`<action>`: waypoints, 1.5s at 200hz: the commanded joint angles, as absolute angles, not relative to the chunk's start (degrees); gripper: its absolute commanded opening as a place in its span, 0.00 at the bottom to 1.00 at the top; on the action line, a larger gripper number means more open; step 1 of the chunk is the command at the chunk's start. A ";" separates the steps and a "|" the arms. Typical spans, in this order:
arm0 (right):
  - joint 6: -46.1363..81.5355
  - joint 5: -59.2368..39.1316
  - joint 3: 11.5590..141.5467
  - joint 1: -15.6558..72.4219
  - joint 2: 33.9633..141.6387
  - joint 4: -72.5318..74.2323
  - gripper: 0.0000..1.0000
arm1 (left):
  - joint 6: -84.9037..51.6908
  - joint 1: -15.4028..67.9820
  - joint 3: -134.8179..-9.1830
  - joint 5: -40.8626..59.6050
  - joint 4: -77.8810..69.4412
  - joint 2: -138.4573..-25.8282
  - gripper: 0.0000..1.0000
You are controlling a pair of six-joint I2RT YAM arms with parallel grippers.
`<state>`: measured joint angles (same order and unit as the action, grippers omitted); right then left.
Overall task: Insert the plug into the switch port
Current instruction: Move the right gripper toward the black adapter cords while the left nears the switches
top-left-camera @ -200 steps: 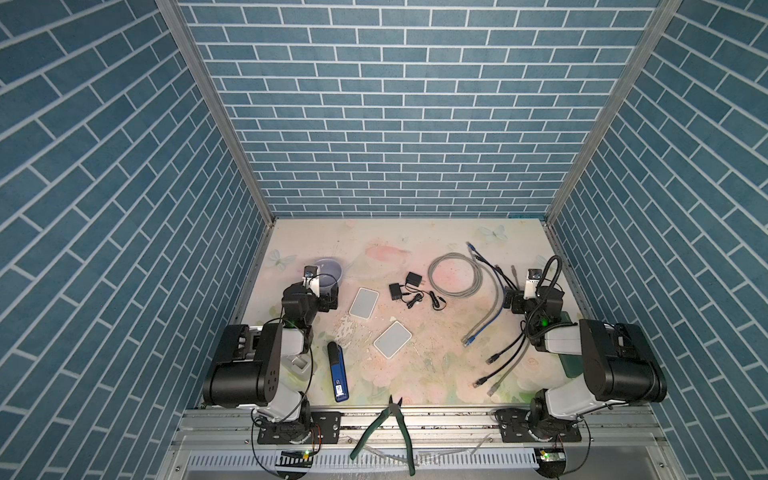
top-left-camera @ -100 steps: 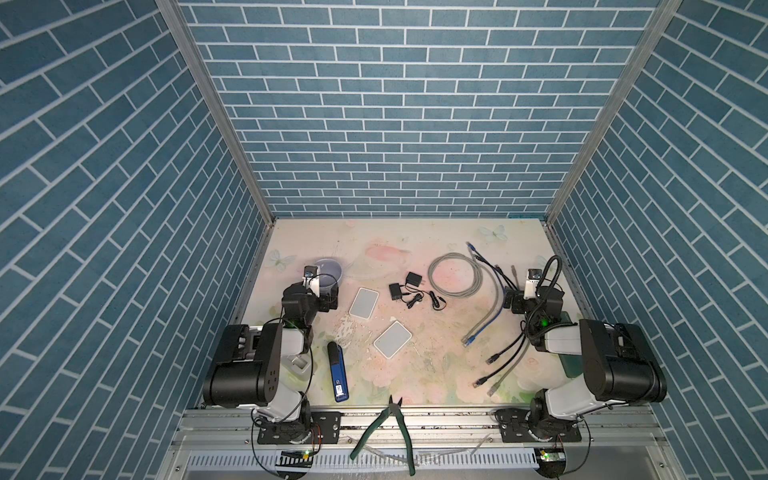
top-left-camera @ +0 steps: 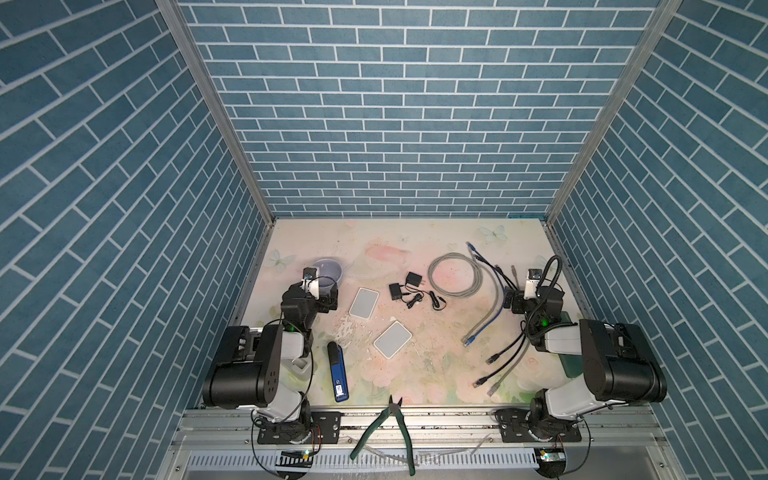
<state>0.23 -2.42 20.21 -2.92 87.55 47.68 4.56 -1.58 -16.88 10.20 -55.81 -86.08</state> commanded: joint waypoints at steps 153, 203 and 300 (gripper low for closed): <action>17.08 -1.82 33.30 -1.95 59.78 1.90 0.99 | -15.63 -0.34 -26.45 0.17 -4.35 -47.47 1.00; 18.83 1.65 39.04 7.29 60.04 -10.72 0.99 | -19.32 7.04 -30.61 -2.08 8.72 -41.22 1.00; 27.34 -8.01 44.95 17.49 67.76 -17.99 0.99 | -27.88 34.11 -32.52 -12.74 18.82 -51.08 1.00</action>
